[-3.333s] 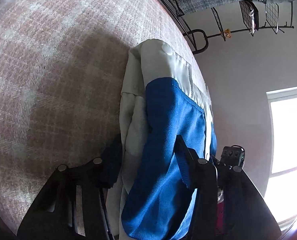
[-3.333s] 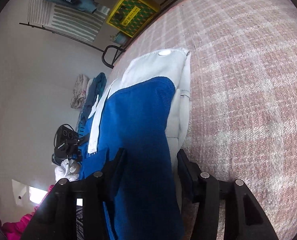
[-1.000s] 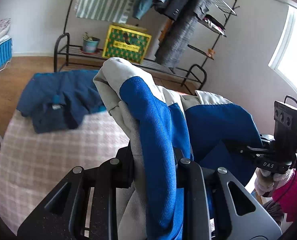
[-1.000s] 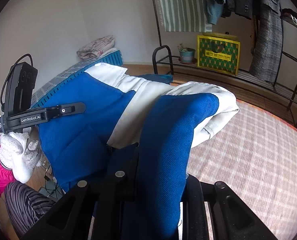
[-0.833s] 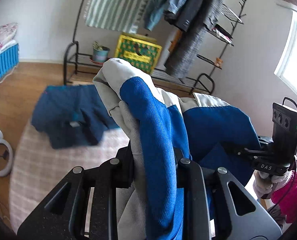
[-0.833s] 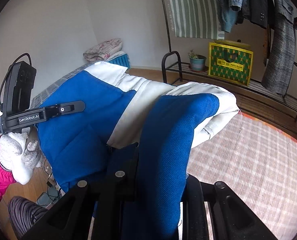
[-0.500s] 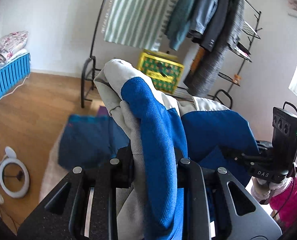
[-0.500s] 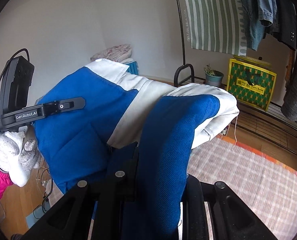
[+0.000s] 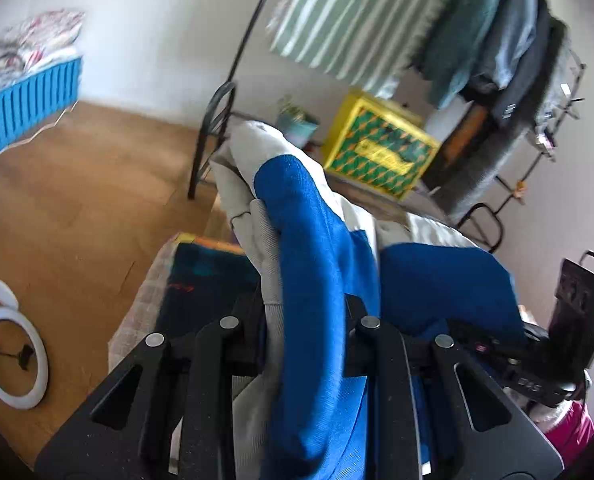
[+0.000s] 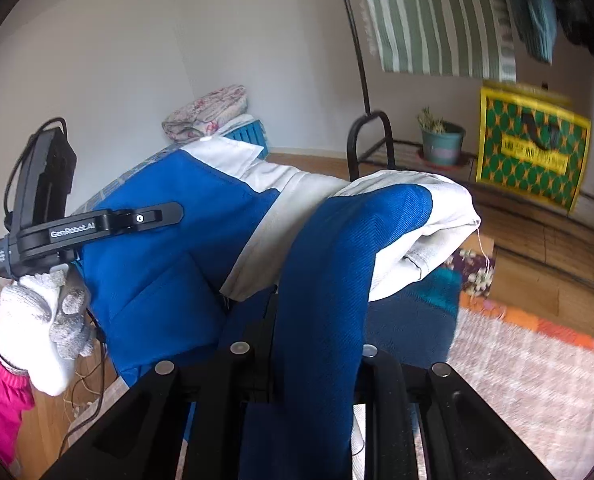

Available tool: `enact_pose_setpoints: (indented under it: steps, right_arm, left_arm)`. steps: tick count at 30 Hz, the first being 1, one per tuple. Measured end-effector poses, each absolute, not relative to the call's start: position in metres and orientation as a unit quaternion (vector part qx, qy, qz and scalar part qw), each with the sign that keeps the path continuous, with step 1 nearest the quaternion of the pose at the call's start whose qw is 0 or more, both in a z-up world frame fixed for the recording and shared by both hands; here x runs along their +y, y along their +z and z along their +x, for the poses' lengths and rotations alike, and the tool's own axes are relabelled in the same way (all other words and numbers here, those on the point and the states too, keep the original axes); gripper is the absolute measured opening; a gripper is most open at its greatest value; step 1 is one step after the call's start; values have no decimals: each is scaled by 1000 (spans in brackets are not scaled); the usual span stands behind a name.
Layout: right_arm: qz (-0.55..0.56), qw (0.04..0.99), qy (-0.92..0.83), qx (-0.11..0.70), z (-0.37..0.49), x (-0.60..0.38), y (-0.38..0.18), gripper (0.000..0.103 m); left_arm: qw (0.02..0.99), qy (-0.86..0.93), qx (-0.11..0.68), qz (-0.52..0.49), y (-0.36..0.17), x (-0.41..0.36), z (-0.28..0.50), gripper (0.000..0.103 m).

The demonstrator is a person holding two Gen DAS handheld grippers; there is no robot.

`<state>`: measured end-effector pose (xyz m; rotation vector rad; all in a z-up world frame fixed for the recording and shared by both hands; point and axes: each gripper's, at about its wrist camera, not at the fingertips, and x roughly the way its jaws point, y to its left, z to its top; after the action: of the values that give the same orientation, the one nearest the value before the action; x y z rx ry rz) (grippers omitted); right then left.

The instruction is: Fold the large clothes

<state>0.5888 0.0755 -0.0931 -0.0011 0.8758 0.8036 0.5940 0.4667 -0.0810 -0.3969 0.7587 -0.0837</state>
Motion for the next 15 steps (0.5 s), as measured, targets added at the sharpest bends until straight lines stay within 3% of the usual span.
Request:
enact_pose_setpoints:
  steps: [5, 7, 12, 15]
  right_arm:
    - [82, 807, 359, 462, 614, 38, -143, 18]
    - [117, 789, 362, 483, 622, 26, -161, 21]
    - [84, 794, 347, 491, 619, 33, -172, 29]
    - [81, 792, 348, 495, 621, 31, -164, 38]
  left_arm:
    - [894, 11, 414, -173, -135, 488, 608, 27]
    - [885, 14, 422, -196, -156, 495, 610, 37]
    - [889, 45, 422, -174, -169, 492, 609, 54]
    - [888, 60, 421, -172, -165, 495, 602, 54]
